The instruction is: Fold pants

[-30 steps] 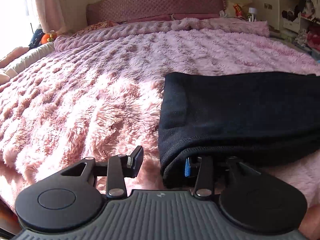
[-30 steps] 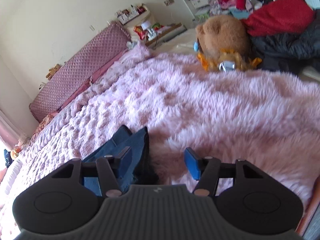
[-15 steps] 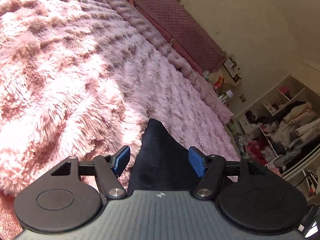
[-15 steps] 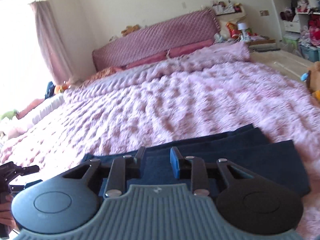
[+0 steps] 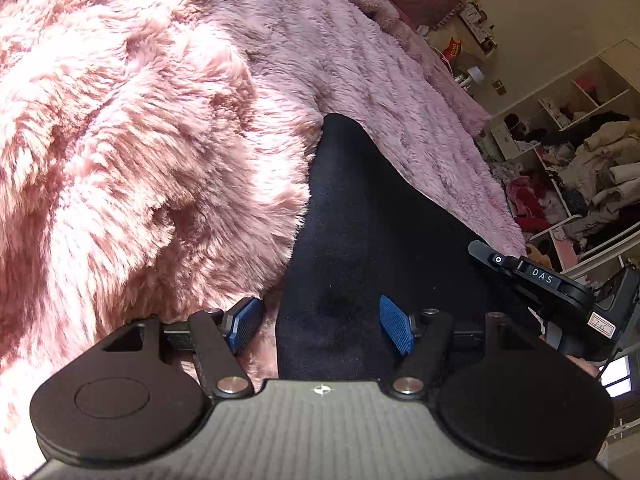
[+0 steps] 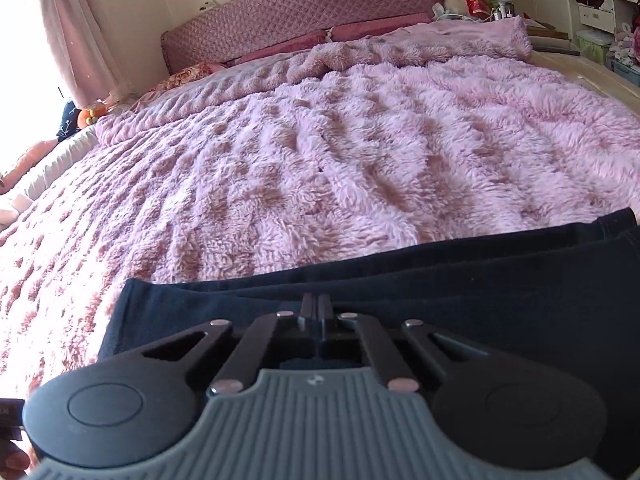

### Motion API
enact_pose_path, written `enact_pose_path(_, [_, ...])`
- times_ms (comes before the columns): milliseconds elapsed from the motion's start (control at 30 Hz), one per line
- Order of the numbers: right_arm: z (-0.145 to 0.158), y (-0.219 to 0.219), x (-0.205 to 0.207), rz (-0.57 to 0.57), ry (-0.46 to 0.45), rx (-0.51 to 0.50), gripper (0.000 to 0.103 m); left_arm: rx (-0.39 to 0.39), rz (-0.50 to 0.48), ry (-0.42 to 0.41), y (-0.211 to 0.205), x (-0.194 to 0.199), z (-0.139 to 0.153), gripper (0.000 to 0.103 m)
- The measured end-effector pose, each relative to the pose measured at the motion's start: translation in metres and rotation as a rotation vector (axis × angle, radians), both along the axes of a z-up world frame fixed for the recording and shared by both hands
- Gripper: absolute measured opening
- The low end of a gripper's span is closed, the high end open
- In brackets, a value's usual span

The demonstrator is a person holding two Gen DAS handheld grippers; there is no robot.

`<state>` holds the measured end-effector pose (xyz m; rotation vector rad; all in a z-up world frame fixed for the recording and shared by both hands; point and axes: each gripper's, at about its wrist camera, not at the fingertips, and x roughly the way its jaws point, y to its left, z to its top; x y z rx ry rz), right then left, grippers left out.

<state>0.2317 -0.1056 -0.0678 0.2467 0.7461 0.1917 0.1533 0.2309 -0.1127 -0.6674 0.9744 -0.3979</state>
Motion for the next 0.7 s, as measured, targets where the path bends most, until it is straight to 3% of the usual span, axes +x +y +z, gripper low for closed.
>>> enact_pose_path(100, [-0.007,-0.001,0.030,-0.031,0.097,0.006,0.000,-0.077,0.018,0.018,0.008,0.004,-0.007,0.077])
enact_pose_path(167, [-0.007,-0.001,0.028,-0.037,0.111,-0.001,0.000,-0.139,0.079,0.044,0.014,0.006,-0.015,0.069])
enact_pose_path(200, [-0.004,0.000,0.021,-0.028,0.101,-0.017,0.000,-0.173,0.116,0.068,0.018,0.007,-0.020,0.063])
enact_pose_path(367, [-0.006,0.002,-0.036,0.062,0.100,-0.113,0.000,-0.319,0.147,0.119,0.034,0.019,-0.037,0.059])
enact_pose_path(433, [-0.009,-0.002,-0.059,0.077,0.139,-0.097,0.000,-0.358,0.138,0.124,0.036,0.021,-0.042,0.052])
enact_pose_path(500, [-0.006,-0.012,-0.086,0.062,0.121,-0.055,0.000,-0.387,0.118,0.127,0.038,0.022,-0.046,0.049])
enact_pose_path(700, [0.000,-0.025,-0.119,0.091,0.183,-0.023,0.000,-0.443,0.093,0.169,0.032,0.027,-0.052,0.049])
